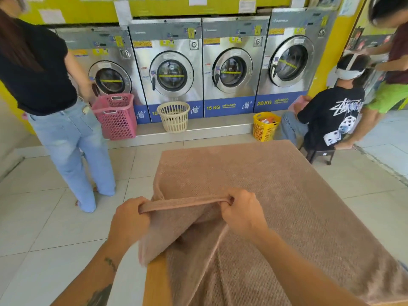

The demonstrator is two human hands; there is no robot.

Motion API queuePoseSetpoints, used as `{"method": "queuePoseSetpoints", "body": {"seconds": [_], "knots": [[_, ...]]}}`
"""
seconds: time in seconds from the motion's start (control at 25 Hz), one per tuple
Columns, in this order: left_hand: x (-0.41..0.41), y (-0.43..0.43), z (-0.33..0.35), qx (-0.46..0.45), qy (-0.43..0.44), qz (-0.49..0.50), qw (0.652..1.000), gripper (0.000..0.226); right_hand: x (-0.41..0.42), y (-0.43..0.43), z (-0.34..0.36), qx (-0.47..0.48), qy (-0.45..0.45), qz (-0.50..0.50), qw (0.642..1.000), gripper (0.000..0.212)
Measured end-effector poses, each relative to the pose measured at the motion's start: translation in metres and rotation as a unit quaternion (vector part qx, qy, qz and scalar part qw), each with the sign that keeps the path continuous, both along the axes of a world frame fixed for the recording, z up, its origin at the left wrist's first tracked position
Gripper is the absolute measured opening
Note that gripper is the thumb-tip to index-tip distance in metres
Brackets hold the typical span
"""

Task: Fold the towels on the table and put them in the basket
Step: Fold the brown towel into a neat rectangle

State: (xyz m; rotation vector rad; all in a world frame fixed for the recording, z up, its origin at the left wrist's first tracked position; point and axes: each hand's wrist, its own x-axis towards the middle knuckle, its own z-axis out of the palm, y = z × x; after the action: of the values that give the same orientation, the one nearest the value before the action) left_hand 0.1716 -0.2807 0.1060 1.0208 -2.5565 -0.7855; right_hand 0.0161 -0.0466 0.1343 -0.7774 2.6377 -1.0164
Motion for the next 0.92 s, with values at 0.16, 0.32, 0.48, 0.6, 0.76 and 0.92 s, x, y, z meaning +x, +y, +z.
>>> {"method": "queuePoseSetpoints", "body": {"seconds": [0.16, 0.32, 0.48, 0.6, 0.76, 0.92], "knots": [[-0.053, 0.025, 0.045, -0.007, 0.069, -0.036, 0.997, 0.031, -0.011, 0.016, 0.005, 0.094, -0.044, 0.038, 0.994, 0.023], [-0.102, 0.055, 0.090, -0.055, 0.029, -0.187, 0.980, 0.023, 0.000, -0.012, 0.026, 0.035, 0.010, 0.066, 0.997, 0.039], [-0.121, 0.046, 0.099, -0.090, 0.012, -0.213, 0.973, 0.021, -0.011, -0.026, 0.035, 0.005, 0.013, -0.016, 1.000, 0.019], [-0.116, 0.021, 0.080, -0.049, -0.022, -0.209, 0.977, 0.022, -0.018, -0.019, 0.039, 0.025, 0.015, -0.060, 0.998, 0.014], [-0.116, 0.014, 0.072, 0.012, 0.013, -0.256, 0.967, 0.018, -0.016, -0.023, 0.034, 0.103, -0.022, -0.039, 0.994, 0.027], [-0.128, 0.021, 0.082, 0.014, 0.031, -0.316, 0.948, 0.020, -0.010, -0.050, 0.032, 0.024, 0.025, -0.031, 0.999, 0.009]]}}
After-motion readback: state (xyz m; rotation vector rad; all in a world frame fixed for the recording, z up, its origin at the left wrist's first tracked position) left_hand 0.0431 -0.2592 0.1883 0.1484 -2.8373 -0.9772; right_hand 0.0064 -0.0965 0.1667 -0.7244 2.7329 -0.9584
